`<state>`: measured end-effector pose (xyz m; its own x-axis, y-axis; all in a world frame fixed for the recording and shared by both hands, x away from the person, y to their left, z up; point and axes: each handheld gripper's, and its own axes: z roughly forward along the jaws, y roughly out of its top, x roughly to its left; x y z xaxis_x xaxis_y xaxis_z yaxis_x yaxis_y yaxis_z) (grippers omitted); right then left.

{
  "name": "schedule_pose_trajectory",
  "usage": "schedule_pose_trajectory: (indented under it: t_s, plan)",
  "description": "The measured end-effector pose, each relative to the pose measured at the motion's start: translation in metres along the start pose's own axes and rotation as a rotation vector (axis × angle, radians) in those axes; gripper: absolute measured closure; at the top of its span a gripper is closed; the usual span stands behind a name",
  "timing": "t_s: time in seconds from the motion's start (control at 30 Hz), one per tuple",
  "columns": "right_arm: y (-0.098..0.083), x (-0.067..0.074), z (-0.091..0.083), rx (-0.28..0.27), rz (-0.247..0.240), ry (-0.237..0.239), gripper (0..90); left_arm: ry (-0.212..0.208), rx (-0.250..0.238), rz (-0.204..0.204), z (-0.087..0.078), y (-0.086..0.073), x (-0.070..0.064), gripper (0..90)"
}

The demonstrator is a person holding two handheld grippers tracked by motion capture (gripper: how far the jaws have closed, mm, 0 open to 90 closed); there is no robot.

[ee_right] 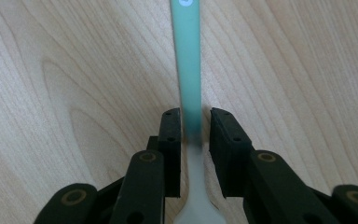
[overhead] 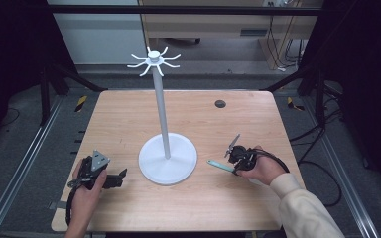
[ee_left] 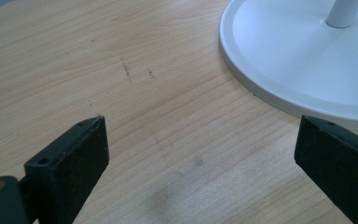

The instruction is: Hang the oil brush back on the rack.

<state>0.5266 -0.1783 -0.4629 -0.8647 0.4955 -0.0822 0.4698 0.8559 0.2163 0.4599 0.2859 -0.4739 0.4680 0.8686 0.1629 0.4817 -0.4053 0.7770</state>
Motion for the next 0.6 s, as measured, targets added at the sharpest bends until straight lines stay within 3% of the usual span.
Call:
schedule_pose_trajectory:
  t_s: [0.6]
  plan:
    - [-0.0007,-0.0045,0.0028,0.033,-0.002,0.030,80.2,0.000,0.000,0.001,-0.0001,0.0000,-0.0001,2.6]
